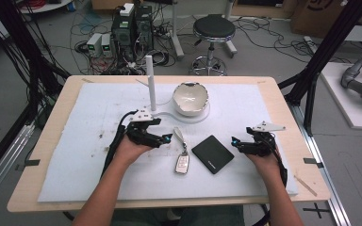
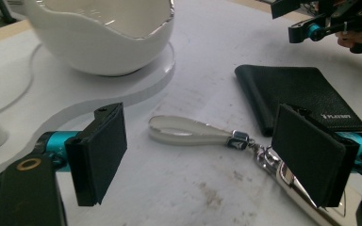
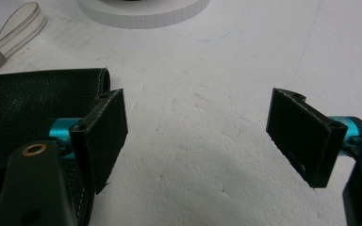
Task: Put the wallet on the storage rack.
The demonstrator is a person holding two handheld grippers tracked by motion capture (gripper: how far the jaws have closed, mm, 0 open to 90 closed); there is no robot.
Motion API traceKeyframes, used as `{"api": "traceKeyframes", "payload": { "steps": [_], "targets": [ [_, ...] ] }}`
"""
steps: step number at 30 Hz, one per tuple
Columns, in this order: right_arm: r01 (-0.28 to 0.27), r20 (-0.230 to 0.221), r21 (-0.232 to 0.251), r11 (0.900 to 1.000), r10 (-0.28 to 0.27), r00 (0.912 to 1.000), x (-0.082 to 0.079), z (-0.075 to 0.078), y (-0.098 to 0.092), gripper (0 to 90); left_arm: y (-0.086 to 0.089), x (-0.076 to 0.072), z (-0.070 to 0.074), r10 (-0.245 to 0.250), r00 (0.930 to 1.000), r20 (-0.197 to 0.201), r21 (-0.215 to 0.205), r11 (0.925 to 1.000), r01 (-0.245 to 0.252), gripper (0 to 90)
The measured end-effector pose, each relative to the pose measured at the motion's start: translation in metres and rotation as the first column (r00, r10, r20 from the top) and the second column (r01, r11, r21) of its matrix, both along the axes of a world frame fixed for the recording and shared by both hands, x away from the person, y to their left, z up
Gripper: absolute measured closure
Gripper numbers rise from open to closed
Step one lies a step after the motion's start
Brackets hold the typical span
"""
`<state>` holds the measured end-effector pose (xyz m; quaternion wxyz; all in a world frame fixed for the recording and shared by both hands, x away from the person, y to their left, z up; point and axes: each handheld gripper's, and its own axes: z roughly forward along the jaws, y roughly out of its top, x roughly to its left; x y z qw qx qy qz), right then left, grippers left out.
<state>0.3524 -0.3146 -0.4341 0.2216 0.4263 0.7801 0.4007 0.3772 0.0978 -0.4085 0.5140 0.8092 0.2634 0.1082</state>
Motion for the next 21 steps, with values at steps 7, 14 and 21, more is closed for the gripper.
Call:
{"api": "traceKeyframes", "payload": {
  "steps": [7, 14, 21],
  "targets": [
    [-0.002, -0.003, 0.001, 1.000, 0.002, 1.0000, 0.000, 0.000, 0.000, 21.4, -0.031, 0.009, -0.006, -0.050, 0.9983, -0.030, 0.009, 0.9987, 0.050, 18.7],
    [-0.007, -0.004, -0.005, 1.000, 0.007, 1.0000, 0.001, -0.001, 0.001, 21.4, -0.061, 0.017, -0.013, -0.098, 0.9929, -0.067, 0.030, 0.9945, 0.101, 18.8],
    [-0.011, -0.006, -0.011, 1.000, 0.011, 0.9999, 0.001, -0.001, 0.002, 21.4, -0.080, 0.024, -0.017, -0.134, 0.9848, -0.111, 0.056, 0.9884, 0.141, 19.0]
  ]
}}
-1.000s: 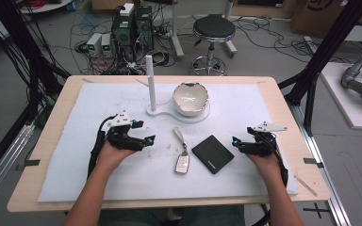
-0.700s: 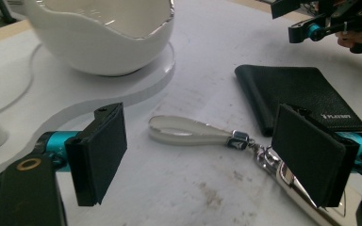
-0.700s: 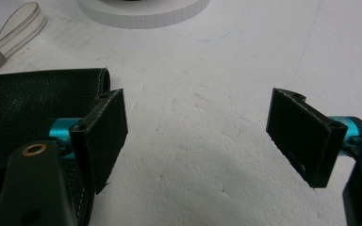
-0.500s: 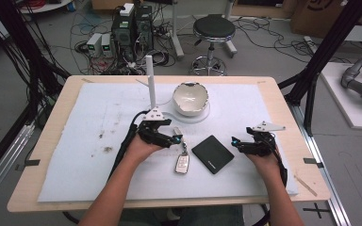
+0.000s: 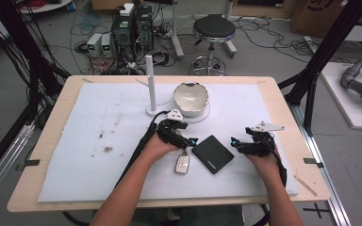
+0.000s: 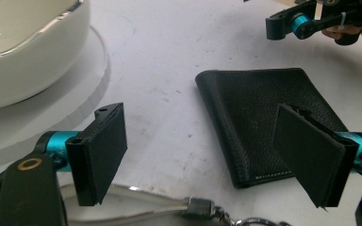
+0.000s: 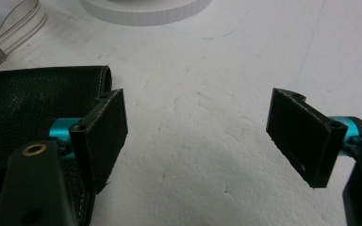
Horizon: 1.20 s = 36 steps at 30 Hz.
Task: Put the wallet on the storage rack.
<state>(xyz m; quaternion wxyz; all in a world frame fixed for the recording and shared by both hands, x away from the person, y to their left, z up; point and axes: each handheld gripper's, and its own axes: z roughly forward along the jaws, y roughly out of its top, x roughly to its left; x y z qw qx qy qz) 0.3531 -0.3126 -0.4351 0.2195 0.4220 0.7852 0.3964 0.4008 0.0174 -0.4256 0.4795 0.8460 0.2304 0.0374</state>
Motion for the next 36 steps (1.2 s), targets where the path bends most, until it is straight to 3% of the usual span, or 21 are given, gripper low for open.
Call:
{"api": "traceKeyframes", "payload": {
  "steps": [12, 16, 19, 25, 29, 33, 36],
  "targets": [
    [0.001, -0.003, 0.004, 1.000, -0.001, 1.0000, 0.001, -0.001, 0.000, 21.4, -0.035, 0.008, -0.007, -0.068, 0.9969, -0.040, 0.072, 0.9949, 0.070, 18.9],
    [0.002, -0.004, 0.006, 1.000, -0.002, 1.0000, 0.002, -0.001, -0.001, 21.4, -0.045, 0.007, -0.012, -0.093, 0.9940, -0.058, 0.105, 0.9896, 0.098, 18.9],
    [-0.001, -0.002, 0.006, 1.000, 0.001, 1.0000, 0.002, -0.001, -0.001, 21.4, -0.052, 0.005, -0.021, -0.122, 0.9885, -0.089, 0.152, 0.9793, 0.134, 19.0],
    [-0.002, -0.005, 0.002, 1.000, 0.002, 1.0000, 0.002, -0.001, -0.001, 21.4, -0.053, 0.004, -0.020, -0.120, 0.9881, -0.095, 0.155, 0.9788, 0.134, 20.4],
    [-0.005, -0.007, -0.006, 1.000, 0.004, 1.0000, 0.002, -0.001, 0.000, 21.4, -0.053, 0.002, -0.018, -0.154, 0.9810, -0.118, 0.149, 0.9739, 0.171, 40.0],
    [-0.004, -0.006, -0.015, 1.000, 0.004, 1.0000, 0.002, -0.002, 0.001, 21.5, -0.052, 0.001, -0.017, -0.141, 0.9797, -0.143, 0.136, 0.9777, 0.160, 45.3],
    [-0.006, -0.005, -0.018, 1.000, 0.006, 1.0000, 0.001, -0.002, 0.002, 21.4, -0.050, 0.001, -0.015, -0.137, 0.9803, -0.143, 0.135, 0.9785, 0.156, 55.4]
  ]
}}
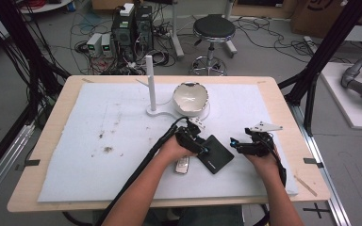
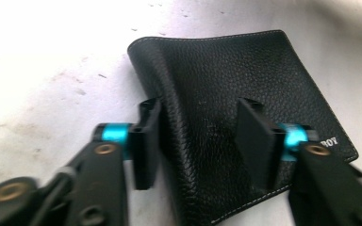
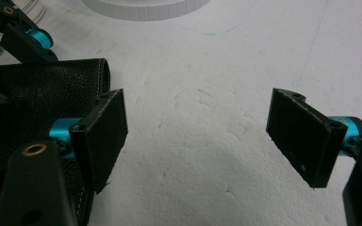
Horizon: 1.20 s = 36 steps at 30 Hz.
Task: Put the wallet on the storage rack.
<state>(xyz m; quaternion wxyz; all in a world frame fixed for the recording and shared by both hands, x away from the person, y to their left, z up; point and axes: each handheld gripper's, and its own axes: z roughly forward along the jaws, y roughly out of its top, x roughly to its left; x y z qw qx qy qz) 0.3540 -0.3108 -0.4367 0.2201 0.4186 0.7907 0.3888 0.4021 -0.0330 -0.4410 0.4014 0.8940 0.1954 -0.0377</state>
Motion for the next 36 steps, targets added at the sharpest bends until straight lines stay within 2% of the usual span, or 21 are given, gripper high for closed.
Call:
{"api": "traceKeyframes", "payload": {
  "steps": [1, 6, 7, 9, 14, 18, 23, 29, 31, 32, 36],
  "targets": [
    [-0.001, 0.000, -0.003, 1.000, 0.001, 1.0000, 0.000, 0.000, 0.000, 21.4, 0.000, 0.000, 0.001, 0.005, 0.9999, 0.013, 0.002, 1.0000, -0.005, 62.8],
    [0.001, 0.002, -0.008, 1.000, -0.001, 1.0000, -0.001, 0.000, 0.000, 21.4, 0.001, -0.003, 0.003, 0.028, 0.9985, 0.046, 0.006, 0.9996, -0.028, 70.4],
    [0.000, 0.002, -0.006, 1.000, 0.000, 1.0000, 0.000, 0.000, 0.000, 21.4, 0.002, -0.004, 0.004, 0.035, 0.9979, 0.054, 0.002, 0.9994, -0.035, 74.6],
    [0.001, 0.002, -0.006, 1.000, -0.001, 1.0000, 0.000, 0.000, 0.000, 21.4, 0.004, -0.004, 0.006, 0.037, 0.9978, 0.054, -0.008, 0.9993, -0.037, 77.9],
    [0.006, -0.002, 0.000, 1.000, -0.006, 1.0000, 0.001, 0.000, 0.000, 21.4, 0.008, -0.006, 0.015, 0.036, 0.9981, 0.050, -0.058, 0.9978, -0.033, 80.2],
    [0.008, -0.006, -0.001, 1.000, -0.008, 0.9999, 0.001, -0.001, -0.001, 21.4, 0.015, -0.009, 0.030, 0.038, 0.9965, 0.074, -0.113, 0.9932, -0.029, 80.8],
    [0.014, -0.006, -0.003, 1.000, -0.014, 0.9999, 0.000, 0.000, -0.001, 21.5, 0.025, -0.011, 0.045, 0.048, 0.9935, 0.103, -0.130, 0.9909, -0.035, 81.1],
    [0.006, -0.007, -0.011, 1.000, -0.006, 1.0000, 0.000, -0.001, 0.001, 21.4, 0.041, -0.011, 0.072, 0.076, 0.9837, 0.163, -0.142, 0.9885, -0.053, 81.8],
    [0.003, -0.006, -0.013, 1.000, -0.003, 1.0000, 0.000, -0.001, 0.001, 21.4, 0.047, -0.010, 0.086, 0.088, 0.9772, 0.193, -0.143, 0.9879, -0.061, 82.0],
    [0.002, -0.008, -0.014, 1.000, -0.003, 1.0000, 0.000, -0.001, 0.002, 21.4, 0.047, -0.010, 0.086, 0.088, 0.9772, 0.193, -0.143, 0.9879, -0.061, 82.0],
    [0.001, -0.007, -0.017, 1.000, -0.002, 1.0000, 0.000, -0.001, 0.003, 21.4, 0.055, -0.008, 0.103, 0.107, 0.9692, 0.222, -0.159, 0.9847, -0.073, 82.1]
  ]
}}
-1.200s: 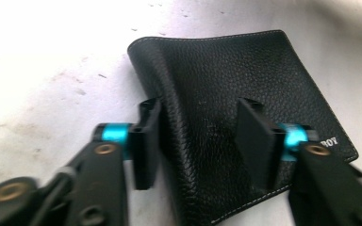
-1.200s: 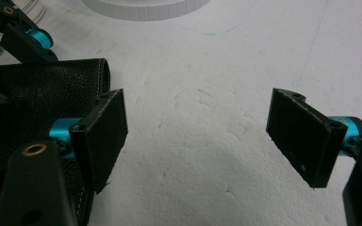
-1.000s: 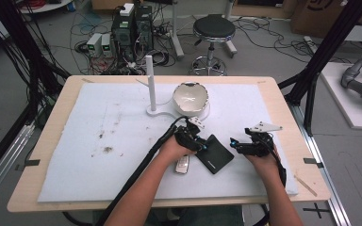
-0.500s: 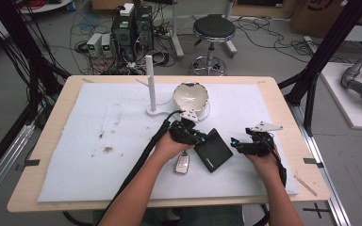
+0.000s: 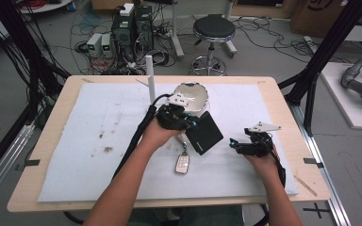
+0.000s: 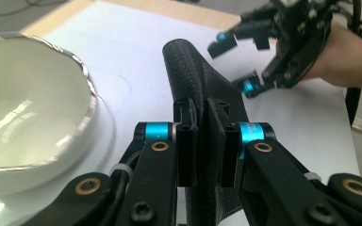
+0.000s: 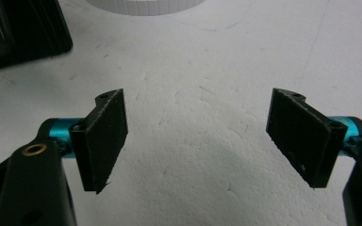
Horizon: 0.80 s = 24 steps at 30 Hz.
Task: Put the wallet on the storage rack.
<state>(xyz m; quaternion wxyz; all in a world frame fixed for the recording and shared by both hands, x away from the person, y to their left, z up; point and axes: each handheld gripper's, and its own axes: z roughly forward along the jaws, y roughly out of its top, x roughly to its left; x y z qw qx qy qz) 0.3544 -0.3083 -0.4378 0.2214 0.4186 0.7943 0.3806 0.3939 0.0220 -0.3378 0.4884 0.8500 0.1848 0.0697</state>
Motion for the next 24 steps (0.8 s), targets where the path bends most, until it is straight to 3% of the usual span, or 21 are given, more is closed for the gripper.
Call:
{"api": "traceKeyframes", "payload": {
  "steps": [3, 9, 18, 24],
  "targets": [
    [-0.006, 0.000, -0.005, 1.000, 0.006, 1.0000, 0.000, 0.000, 0.001, 21.4, 0.008, 0.005, 0.018, 0.019, 0.9993, 0.032, 0.002, 0.9998, -0.020, 82.0],
    [-0.007, -0.002, -0.004, 1.000, 0.007, 1.0000, 0.000, 0.000, 0.001, 21.5, 0.017, 0.012, 0.038, 0.046, 0.9967, 0.066, -0.003, 0.9989, -0.046, 82.0],
    [-0.012, -0.008, -0.005, 1.000, 0.012, 0.9999, 0.000, -0.001, 0.002, 21.4, 0.029, 0.028, 0.061, 0.103, 0.9898, 0.099, -0.027, 0.9946, -0.101, 81.9],
    [-0.017, -0.010, -0.015, 1.000, 0.017, 0.9998, 0.000, -0.002, 0.003, 21.4, 0.033, 0.038, 0.072, 0.137, 0.9837, 0.117, -0.016, 0.9906, -0.136, 81.9]
  ]
}}
